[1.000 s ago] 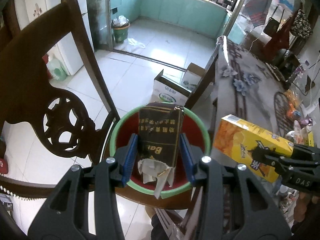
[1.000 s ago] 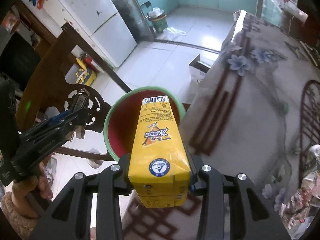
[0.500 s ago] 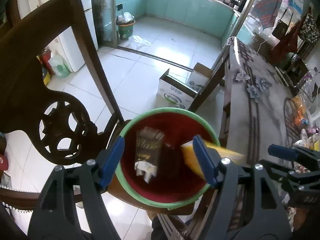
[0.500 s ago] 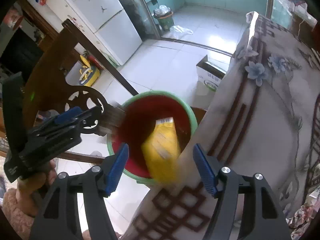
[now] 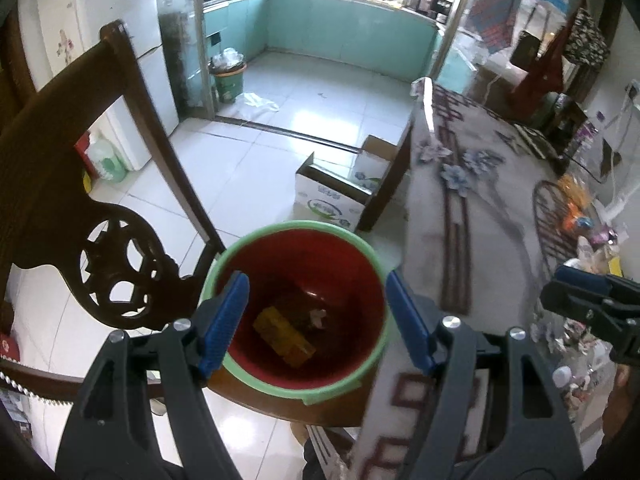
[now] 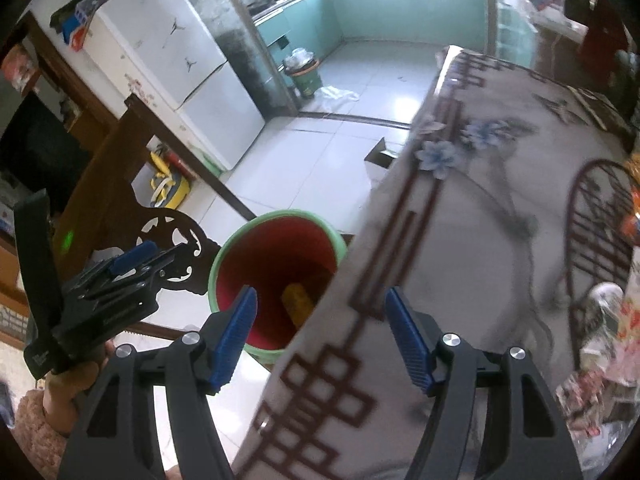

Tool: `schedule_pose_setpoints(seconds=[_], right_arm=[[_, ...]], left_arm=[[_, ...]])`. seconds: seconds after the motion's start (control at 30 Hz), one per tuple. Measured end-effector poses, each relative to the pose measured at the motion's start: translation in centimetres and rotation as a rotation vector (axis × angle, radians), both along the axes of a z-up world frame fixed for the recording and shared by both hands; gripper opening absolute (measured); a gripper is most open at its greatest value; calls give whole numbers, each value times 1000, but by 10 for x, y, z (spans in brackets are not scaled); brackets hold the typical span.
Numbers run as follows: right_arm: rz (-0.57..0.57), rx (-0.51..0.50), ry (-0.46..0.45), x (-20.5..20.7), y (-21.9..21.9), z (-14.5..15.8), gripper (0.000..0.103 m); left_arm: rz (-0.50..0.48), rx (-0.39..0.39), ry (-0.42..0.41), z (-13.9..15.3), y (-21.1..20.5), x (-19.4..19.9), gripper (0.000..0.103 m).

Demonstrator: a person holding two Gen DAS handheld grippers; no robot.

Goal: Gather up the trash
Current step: 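Grasp the yellow snack box with the right tool while the left tool grasps a white paper cup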

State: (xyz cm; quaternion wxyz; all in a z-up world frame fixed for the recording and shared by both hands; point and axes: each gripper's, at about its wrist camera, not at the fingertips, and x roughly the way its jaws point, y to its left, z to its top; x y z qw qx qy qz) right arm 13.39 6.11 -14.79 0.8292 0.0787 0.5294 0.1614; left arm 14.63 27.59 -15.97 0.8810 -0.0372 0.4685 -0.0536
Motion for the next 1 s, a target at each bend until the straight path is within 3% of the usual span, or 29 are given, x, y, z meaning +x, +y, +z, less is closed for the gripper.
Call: schedule_pose_setpoints(seconds=[0.4,0.7,0.83,1.0], right_arm=[[-49,19,-18,-57,-98,8,65],[-220,-86,-59,-83,-259,20,65],[-299,-99,-15,-79,-333,10,65],[-307,-114,57,-69,-380,-13,75]], left_arm=[[-77,-6,-14,13,-108,-48,70],[-153,-42,-6,11,-216,-86,70],[-160,-42,3,8,-249,-98,70],[-170,-23,10,8,-280,-101,70]])
